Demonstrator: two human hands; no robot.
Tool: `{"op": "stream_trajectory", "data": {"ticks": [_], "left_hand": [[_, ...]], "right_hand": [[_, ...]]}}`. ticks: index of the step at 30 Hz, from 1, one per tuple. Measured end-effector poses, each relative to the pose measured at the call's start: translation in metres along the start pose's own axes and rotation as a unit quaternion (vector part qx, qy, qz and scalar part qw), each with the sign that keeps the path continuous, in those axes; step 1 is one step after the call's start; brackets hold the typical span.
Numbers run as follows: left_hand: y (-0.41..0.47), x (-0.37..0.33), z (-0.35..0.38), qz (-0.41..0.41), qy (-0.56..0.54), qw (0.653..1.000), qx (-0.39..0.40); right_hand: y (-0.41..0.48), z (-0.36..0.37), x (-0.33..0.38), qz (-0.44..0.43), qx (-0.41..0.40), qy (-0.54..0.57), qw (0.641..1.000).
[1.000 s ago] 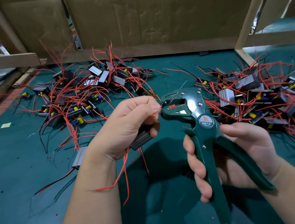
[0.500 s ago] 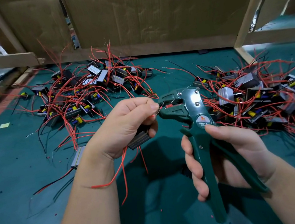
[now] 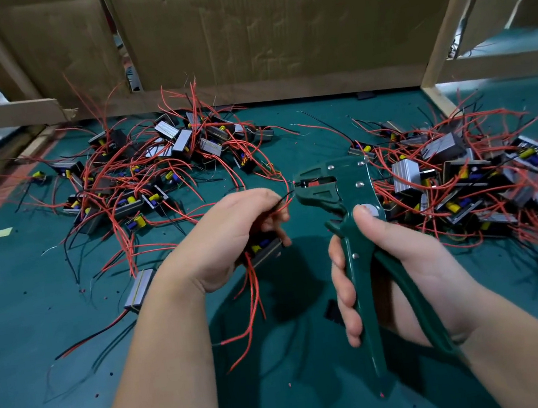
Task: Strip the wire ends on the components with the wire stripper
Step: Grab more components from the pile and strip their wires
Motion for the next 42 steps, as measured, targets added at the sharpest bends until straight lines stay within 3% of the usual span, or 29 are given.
{"op": "stream_trajectory", "data": {"ticks": [3,5,10,14,17,21,24,25,27,29,34,40,42], "left_hand": [[0.002,0.008,0.008,-0.034,0.052,0.998,0.022],[0.006,0.011,0.012,-0.036,0.075,0.997,-0.006],[0.013,0.007,0.012,0.013,-0.104,0.982,-0.154],[0.011,0.003,0.031,-0.016,-0.258,0.965,-0.043],[0.013,-0.001,0.033,0.026,-0.252,0.967,-0.037],[0.015,-0.002,0.029,0.058,-0.163,0.985,-0.013],[0.011,-0.005,0.010,0.099,-0.031,0.987,-0.119],[0.007,-0.006,-0.002,0.130,0.052,0.972,-0.189],[0.001,-0.008,-0.025,0.160,0.289,0.894,-0.303],[0.000,-0.002,-0.043,0.088,0.432,0.827,-0.350],[-0.004,0.020,-0.066,-0.150,0.477,0.779,-0.377],[0.002,0.024,-0.066,-0.156,0.481,0.779,-0.370],[0.002,0.019,-0.065,-0.106,0.442,0.803,-0.386]], "right_hand": [[0.006,-0.002,0.001,-0.020,-0.068,0.023,0.997],[0.008,0.000,0.002,-0.037,-0.061,0.068,0.995],[0.004,0.004,0.007,-0.024,0.043,0.106,0.993],[0.004,0.013,0.002,-0.025,0.124,0.089,0.988],[0.002,0.012,0.009,-0.060,0.139,0.132,0.980],[-0.004,-0.001,0.017,-0.071,0.096,0.064,0.991],[-0.006,-0.010,0.025,-0.144,0.024,-0.008,0.989],[-0.006,-0.014,0.029,-0.185,-0.008,-0.017,0.983],[-0.008,-0.022,0.038,-0.263,-0.087,-0.021,0.961],[-0.011,-0.028,0.043,-0.313,-0.134,-0.019,0.940],[-0.010,-0.027,0.041,-0.302,-0.119,0.006,0.946],[-0.006,-0.020,0.030,-0.251,-0.078,0.001,0.965],[-0.005,-0.018,0.028,-0.241,-0.072,0.003,0.968]]}}
Point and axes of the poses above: each hand's wrist, its own y-axis towards the middle knuckle, its own z-axis out of the palm, x = y × z, the point moved 4 cm from there along y, towards the middle knuckle
